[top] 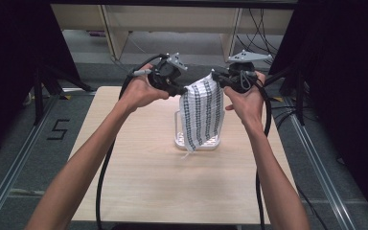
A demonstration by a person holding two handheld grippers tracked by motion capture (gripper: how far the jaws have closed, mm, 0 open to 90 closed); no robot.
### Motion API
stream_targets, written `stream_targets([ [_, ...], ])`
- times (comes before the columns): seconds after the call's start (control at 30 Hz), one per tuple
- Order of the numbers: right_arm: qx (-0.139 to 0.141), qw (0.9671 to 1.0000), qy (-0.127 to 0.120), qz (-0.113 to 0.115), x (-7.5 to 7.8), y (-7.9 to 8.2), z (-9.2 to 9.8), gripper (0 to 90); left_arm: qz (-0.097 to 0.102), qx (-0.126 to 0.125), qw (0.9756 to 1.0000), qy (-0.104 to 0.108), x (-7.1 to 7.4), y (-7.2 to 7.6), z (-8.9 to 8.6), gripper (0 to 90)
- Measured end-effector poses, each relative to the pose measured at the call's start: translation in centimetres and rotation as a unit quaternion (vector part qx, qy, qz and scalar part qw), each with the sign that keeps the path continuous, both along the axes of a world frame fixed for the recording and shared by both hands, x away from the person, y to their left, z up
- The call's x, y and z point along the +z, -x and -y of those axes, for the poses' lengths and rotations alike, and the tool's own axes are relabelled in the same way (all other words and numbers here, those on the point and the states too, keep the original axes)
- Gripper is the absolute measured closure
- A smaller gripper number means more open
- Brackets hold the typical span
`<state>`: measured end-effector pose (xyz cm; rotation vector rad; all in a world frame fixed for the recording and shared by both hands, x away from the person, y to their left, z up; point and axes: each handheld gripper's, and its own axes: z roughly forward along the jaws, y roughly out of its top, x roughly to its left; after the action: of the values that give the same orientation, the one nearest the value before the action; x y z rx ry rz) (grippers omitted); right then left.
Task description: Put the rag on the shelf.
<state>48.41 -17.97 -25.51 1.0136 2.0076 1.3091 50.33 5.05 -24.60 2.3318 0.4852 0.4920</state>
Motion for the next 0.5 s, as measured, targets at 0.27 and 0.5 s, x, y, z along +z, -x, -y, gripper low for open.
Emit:
stream_targets([
  [0.27, -0.024, 0.9994, -0.008, -0.023, -0.4, -3.2, -0.1, 87.1, -0.005, 0.051, 0.9984, 0.023, 0.0, -3.6, 0.2, 83.7],
  [0.5, -0.044, 0.9981, 0.003, -0.043, -1.7, -5.0, -0.1, 87.0, -0.012, 0.082, 0.9958, 0.037, -1.9, -5.9, 1.3, 83.8],
])
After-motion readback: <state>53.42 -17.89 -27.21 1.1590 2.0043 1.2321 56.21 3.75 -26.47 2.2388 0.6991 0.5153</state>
